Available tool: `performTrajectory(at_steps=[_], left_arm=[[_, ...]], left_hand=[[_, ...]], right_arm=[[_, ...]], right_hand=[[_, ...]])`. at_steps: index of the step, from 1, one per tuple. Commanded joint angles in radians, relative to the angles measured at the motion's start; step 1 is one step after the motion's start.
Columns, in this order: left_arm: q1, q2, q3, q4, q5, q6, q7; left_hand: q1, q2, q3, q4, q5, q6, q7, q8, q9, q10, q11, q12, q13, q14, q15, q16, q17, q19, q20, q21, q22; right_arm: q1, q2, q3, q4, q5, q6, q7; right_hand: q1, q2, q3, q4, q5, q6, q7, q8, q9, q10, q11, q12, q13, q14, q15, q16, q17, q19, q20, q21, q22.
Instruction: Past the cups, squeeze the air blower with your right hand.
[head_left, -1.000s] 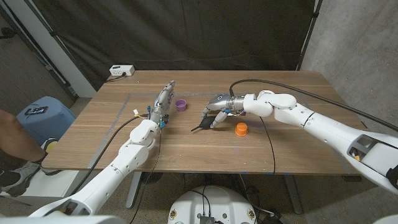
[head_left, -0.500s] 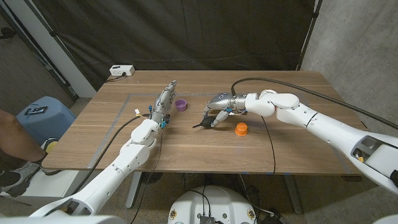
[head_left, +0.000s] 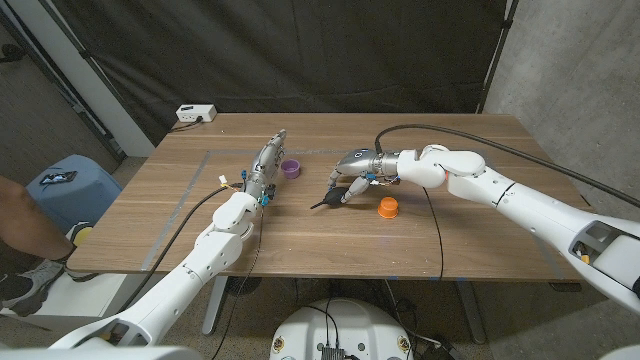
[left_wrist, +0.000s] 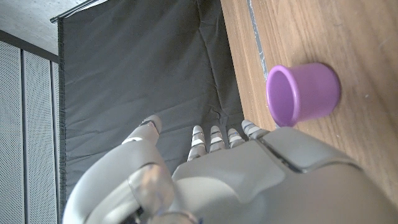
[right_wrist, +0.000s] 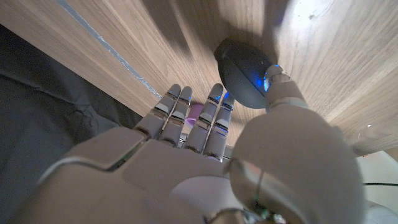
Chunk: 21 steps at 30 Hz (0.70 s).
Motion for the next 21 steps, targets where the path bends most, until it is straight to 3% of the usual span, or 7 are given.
performTrajectory(at_steps=[1,21], left_arm=[[-0.01,-0.002,0.004,0.009,-0.002,0.007,-0.008],[-0.03,-0.011,0.01,0.033,-0.007,0.006,-0.03]], left_hand=[[-0.006,-0.002,0.008,-0.002,0.003,0.007,0.0,0.003,0.003,0.0,-0.001,0.005,0.002,0.003,-0.003,0.0,0.002,0.002,-0.001,-0.001,0.005],[-0.007,-0.002,0.009,-0.003,0.003,0.011,-0.003,0.002,0.003,0.001,-0.002,0.004,0.002,0.006,-0.003,0.0,0.002,0.006,-0.001,-0.003,0.005]], right_arm=[[0.0,0.011,-0.007,0.019,0.007,0.003,0.01],[-0.009,0.0,-0.008,0.002,0.016,-0.004,0.037]], right_hand=[[0.01,0.005,0.0,0.007,0.005,-0.012,0.005,-0.005,0.004,-0.011,0.002,0.0,0.004,0.007,-0.146,0.002,0.002,0.007,0.006,-0.004,0.005],[0.009,0.006,-0.003,0.01,0.008,-0.046,0.019,-0.023,0.005,-0.05,0.017,-0.017,0.01,-0.008,-0.138,-0.01,0.006,0.004,0.005,-0.009,0.005]])
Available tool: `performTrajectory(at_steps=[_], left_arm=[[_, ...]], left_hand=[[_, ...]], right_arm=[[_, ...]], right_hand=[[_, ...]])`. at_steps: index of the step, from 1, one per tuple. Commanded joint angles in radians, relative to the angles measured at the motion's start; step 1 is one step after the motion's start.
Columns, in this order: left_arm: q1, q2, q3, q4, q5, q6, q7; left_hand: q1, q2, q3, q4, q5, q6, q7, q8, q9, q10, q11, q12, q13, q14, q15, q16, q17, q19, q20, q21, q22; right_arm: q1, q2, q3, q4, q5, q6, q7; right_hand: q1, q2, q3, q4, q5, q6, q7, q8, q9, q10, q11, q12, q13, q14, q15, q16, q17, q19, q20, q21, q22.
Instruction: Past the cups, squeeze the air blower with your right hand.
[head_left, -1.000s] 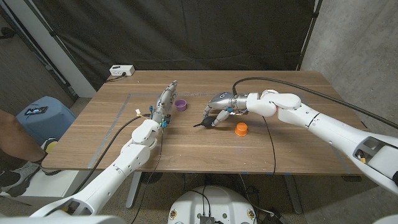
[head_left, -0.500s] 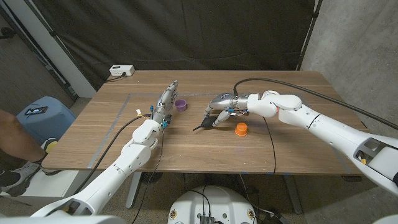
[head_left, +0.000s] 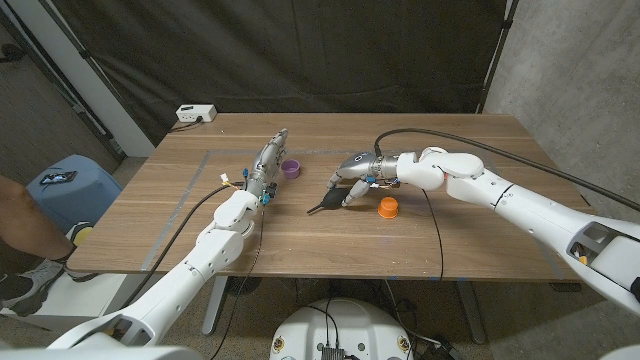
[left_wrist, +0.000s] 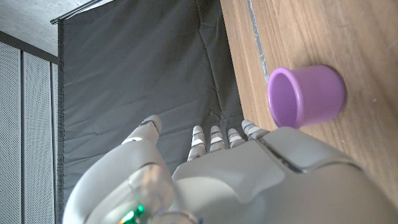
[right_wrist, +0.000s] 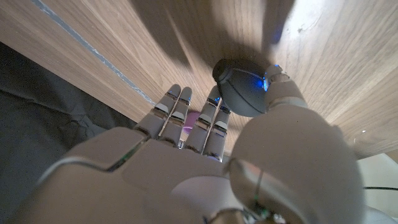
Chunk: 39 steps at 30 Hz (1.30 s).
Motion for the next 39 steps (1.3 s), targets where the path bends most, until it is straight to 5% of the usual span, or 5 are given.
performTrajectory(at_steps=[1,39], left_arm=[[-0.006,-0.002,0.004,0.005,-0.001,0.002,-0.008],[-0.002,-0.002,0.004,-0.005,0.0,0.004,-0.002]], left_hand=[[-0.007,-0.002,0.005,0.001,0.003,0.009,-0.004,0.002,0.003,0.001,-0.003,0.004,0.002,0.002,0.001,0.0,0.002,0.002,0.003,-0.004,0.005],[-0.011,-0.002,0.009,0.001,0.002,0.012,-0.005,-0.001,0.004,0.005,-0.003,0.004,0.002,0.005,0.002,0.0,0.002,0.007,0.003,-0.008,0.006]], right_arm=[[-0.009,-0.008,0.001,-0.012,0.006,-0.002,0.011],[-0.02,-0.007,0.002,-0.013,0.006,-0.006,0.009]], right_hand=[[0.01,0.006,0.001,0.005,0.008,-0.001,0.003,-0.001,0.005,-0.006,0.002,-0.001,0.004,-0.004,-0.134,-0.003,0.003,0.004,0.005,-0.003,0.005],[0.007,0.006,-0.006,0.008,0.011,0.029,0.007,0.004,0.006,0.028,0.012,0.014,0.015,0.01,-0.142,-0.005,0.009,0.004,0.005,-0.007,0.006]])
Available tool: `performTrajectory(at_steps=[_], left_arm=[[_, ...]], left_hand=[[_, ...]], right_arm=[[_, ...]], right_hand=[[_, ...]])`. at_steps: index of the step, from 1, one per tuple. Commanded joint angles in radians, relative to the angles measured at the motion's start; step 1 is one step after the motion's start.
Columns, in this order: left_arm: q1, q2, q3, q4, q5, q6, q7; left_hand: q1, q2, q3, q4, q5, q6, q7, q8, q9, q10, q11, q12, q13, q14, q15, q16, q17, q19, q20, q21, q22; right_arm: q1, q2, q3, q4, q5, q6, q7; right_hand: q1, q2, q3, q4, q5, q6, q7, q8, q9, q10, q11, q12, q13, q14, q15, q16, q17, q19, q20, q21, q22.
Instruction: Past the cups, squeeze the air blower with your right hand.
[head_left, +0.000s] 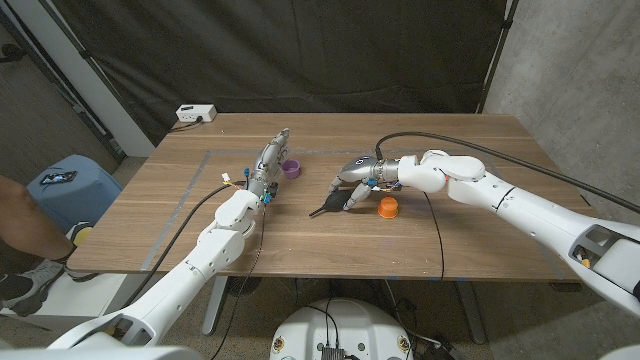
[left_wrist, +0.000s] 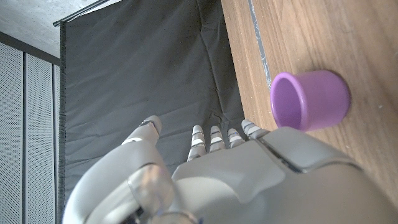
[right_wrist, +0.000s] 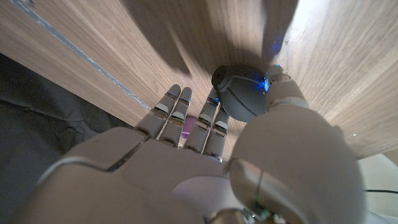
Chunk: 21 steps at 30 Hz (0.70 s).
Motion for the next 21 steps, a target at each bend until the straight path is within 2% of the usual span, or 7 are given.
performTrajectory(at_steps=[1,10,14,21], left_arm=[[-0.004,-0.005,0.001,0.007,-0.004,0.0,-0.005],[-0.007,-0.009,0.002,0.015,-0.006,-0.003,-0.009],[-0.008,-0.01,0.002,0.017,-0.007,-0.003,-0.01],[-0.009,-0.011,0.002,0.02,-0.008,-0.002,-0.01]], left_hand=[[-0.007,0.002,0.009,0.0,0.002,0.009,-0.002,-0.001,0.004,0.006,-0.002,0.004,0.002,0.005,0.001,0.0,0.002,0.003,-0.001,-0.002,0.006],[-0.008,0.003,0.01,0.0,0.002,0.009,-0.002,-0.001,0.004,0.008,-0.001,0.004,0.002,0.005,0.002,0.0,0.002,0.004,-0.001,-0.002,0.006],[-0.008,0.003,0.011,0.0,0.002,0.009,-0.002,-0.001,0.004,0.009,0.001,0.004,0.002,0.006,0.002,0.0,0.002,0.004,-0.002,-0.003,0.006],[-0.009,0.003,0.012,0.0,0.002,0.01,-0.002,-0.001,0.004,0.01,-0.001,0.005,0.002,0.006,0.001,0.0,0.002,0.004,-0.002,-0.003,0.006]], right_arm=[[-0.006,-0.002,-0.001,-0.013,-0.002,-0.012,0.004],[-0.011,-0.008,0.004,-0.025,0.001,-0.019,0.013],[-0.011,-0.008,0.005,-0.023,0.002,-0.017,0.011],[-0.013,-0.005,0.006,-0.017,0.002,-0.016,0.0]], right_hand=[[0.007,0.006,0.0,0.002,0.003,0.017,0.001,0.005,0.006,0.014,-0.003,0.007,0.006,0.011,-0.142,0.002,0.004,0.004,0.005,-0.002,0.006],[0.009,0.006,-0.001,0.001,0.003,0.022,0.0,0.005,0.007,0.016,0.002,0.008,0.008,0.013,-0.14,0.001,0.005,0.004,0.006,-0.002,0.006],[0.01,0.008,-0.001,0.001,0.004,0.035,-0.002,0.009,0.007,0.028,-0.004,0.013,0.01,0.024,-0.144,0.004,0.006,0.007,0.006,-0.002,0.006],[0.015,0.008,-0.001,0.0,0.006,0.083,-0.01,0.024,0.007,0.078,-0.012,0.035,0.015,0.054,-0.156,0.009,0.007,0.015,0.006,0.0,0.006]])
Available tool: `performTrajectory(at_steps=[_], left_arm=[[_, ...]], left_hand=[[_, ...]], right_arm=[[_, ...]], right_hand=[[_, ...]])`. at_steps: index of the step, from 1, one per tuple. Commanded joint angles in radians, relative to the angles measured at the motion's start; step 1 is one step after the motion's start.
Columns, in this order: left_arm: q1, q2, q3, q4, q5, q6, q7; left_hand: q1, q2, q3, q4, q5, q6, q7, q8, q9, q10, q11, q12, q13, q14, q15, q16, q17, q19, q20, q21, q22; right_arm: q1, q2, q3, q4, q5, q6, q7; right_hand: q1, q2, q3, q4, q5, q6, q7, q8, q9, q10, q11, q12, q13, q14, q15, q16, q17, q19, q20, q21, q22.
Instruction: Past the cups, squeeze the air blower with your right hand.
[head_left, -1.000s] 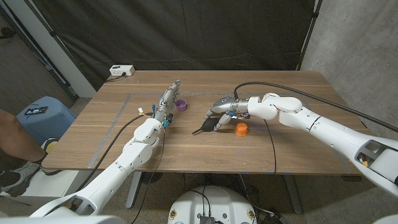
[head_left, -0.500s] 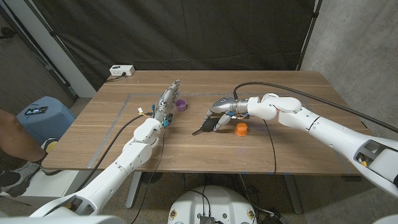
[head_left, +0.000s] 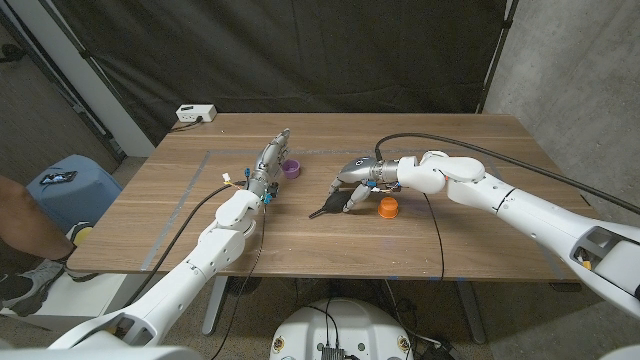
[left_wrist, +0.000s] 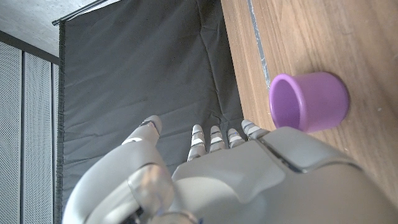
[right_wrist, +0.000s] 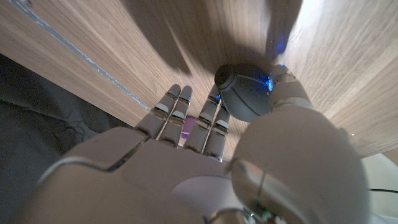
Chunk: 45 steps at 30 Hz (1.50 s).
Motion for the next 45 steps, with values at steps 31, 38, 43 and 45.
performTrajectory(at_steps=[31,38,43,45], left_arm=[[-0.023,-0.018,0.006,0.037,-0.006,-0.01,-0.019],[-0.022,-0.019,0.006,0.038,-0.003,-0.015,-0.018],[-0.022,-0.019,0.006,0.037,-0.002,-0.018,-0.018],[-0.021,-0.02,0.005,0.037,-0.004,-0.018,-0.018]], left_hand=[[-0.007,-0.001,0.007,0.0,0.002,0.008,0.002,-0.002,0.004,0.007,-0.006,0.003,0.003,0.007,0.002,0.0,0.002,0.006,-0.001,-0.006,0.006],[-0.008,-0.001,0.007,-0.001,0.002,0.008,0.002,-0.002,0.004,0.007,-0.007,0.003,0.003,0.006,0.001,-0.001,0.002,0.006,-0.001,-0.006,0.006],[-0.008,-0.002,0.008,-0.001,0.002,0.008,0.002,-0.003,0.004,0.006,-0.003,0.003,0.003,0.006,0.001,-0.001,0.002,0.006,-0.001,-0.007,0.006],[-0.008,-0.002,0.008,-0.001,0.002,0.008,0.001,-0.003,0.004,0.006,-0.004,0.002,0.003,0.007,0.002,-0.001,0.002,0.006,-0.001,-0.007,0.006]], right_arm=[[-0.011,0.001,0.017,-0.004,0.023,-0.005,-0.032],[-0.016,-0.003,0.029,-0.015,0.038,-0.009,-0.032],[-0.019,-0.006,0.038,-0.023,0.05,-0.014,-0.031],[-0.021,-0.006,0.043,-0.025,0.057,-0.018,-0.031]], right_hand=[[0.032,0.011,-0.009,-0.004,0.003,0.13,-0.02,0.04,-0.002,0.121,-0.028,0.048,0.012,0.095,-0.172,0.03,0.017,0.041,-0.014,0.006,0.006],[0.034,0.011,-0.009,-0.004,0.003,0.129,-0.019,0.038,-0.002,0.118,-0.022,0.046,0.012,0.098,-0.173,0.028,0.017,0.042,-0.015,0.006,0.006],[0.033,0.011,-0.009,-0.003,0.003,0.128,-0.018,0.037,-0.002,0.115,-0.022,0.044,0.012,0.1,-0.172,0.028,0.017,0.043,-0.015,0.005,0.006],[0.033,0.012,-0.009,-0.003,0.003,0.127,-0.018,0.036,-0.003,0.114,-0.024,0.044,0.013,0.101,-0.172,0.027,0.018,0.043,-0.015,0.005,0.006]])
